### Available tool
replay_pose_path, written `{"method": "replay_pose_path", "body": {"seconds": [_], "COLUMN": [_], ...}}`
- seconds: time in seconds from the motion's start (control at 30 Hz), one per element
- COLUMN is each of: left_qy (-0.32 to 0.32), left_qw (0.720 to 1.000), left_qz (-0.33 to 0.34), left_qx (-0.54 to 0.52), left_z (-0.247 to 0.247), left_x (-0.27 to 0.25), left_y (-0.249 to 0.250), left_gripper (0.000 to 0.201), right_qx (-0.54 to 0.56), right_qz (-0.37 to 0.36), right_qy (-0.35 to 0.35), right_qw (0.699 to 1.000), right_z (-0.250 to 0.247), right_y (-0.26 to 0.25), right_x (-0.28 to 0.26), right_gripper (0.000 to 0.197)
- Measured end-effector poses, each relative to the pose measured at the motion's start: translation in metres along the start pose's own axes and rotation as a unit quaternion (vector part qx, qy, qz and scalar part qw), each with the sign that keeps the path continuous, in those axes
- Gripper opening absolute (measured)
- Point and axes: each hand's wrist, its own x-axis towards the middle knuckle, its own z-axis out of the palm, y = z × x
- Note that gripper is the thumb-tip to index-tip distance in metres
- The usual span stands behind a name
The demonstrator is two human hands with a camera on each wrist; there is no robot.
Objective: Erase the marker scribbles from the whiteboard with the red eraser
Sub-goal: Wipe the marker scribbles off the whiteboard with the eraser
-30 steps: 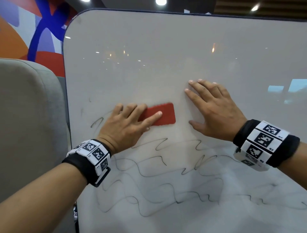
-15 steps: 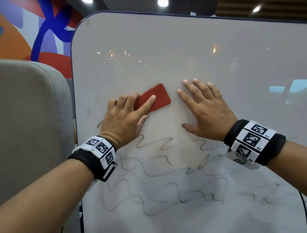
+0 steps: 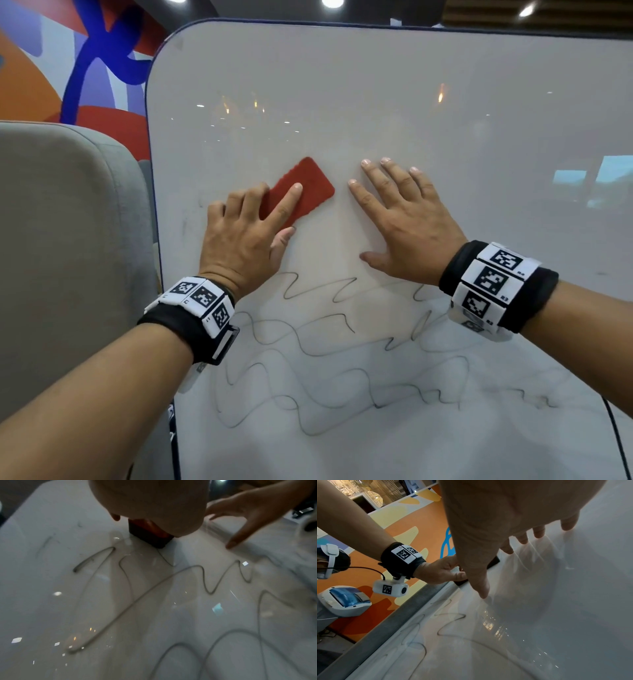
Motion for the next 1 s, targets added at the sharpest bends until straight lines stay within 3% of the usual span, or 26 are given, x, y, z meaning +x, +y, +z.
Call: {"method": "replay_pose_path", "body": {"seconds": [0.1, 0.17, 0.2, 0.33, 0.47, 0.5, 0.67, 0.83, 1.0], "left_qy": [0.002, -0.008, -0.014, -0.027, -0.038, -0.040, -0.035, -0.079, -0.164], "left_qw": [0.988, 0.980, 0.983, 0.999, 0.990, 0.990, 0.990, 0.994, 0.983], "left_qz": [0.154, 0.198, 0.181, 0.004, 0.134, 0.135, 0.070, -0.024, -0.079], "left_qx": [0.021, 0.032, 0.035, 0.017, 0.006, -0.013, -0.116, -0.070, -0.024], "left_z": [0.000, -0.002, -0.003, -0.009, -0.009, -0.010, -0.012, -0.019, -0.020], "left_x": [-0.009, -0.012, -0.013, -0.012, -0.010, -0.009, -0.011, -0.018, -0.045], "left_y": [-0.005, -0.012, -0.016, -0.024, -0.020, -0.019, -0.019, -0.048, -0.074], "left_gripper": [0.055, 0.052, 0.053, 0.061, 0.060, 0.060, 0.071, 0.108, 0.129], "right_qx": [0.003, 0.006, 0.008, 0.022, 0.061, 0.079, 0.138, 0.116, 0.129], "right_qz": [-0.002, -0.005, -0.006, -0.004, -0.045, -0.066, -0.147, -0.216, -0.172], "right_qy": [0.005, 0.006, 0.006, 0.008, 0.043, 0.054, 0.081, 0.143, 0.172], "right_qw": [1.000, 1.000, 1.000, 1.000, 0.996, 0.993, 0.976, 0.959, 0.961], "right_z": [0.001, 0.000, 0.000, -0.002, -0.009, -0.011, -0.008, 0.000, -0.012], "right_y": [-0.002, -0.002, -0.002, -0.003, -0.013, -0.018, -0.050, -0.057, -0.045], "right_x": [0.000, 0.000, 0.000, 0.001, 0.009, 0.013, 0.039, 0.054, 0.074], "right_gripper": [0.108, 0.108, 0.108, 0.108, 0.104, 0.102, 0.082, 0.050, 0.046]}}
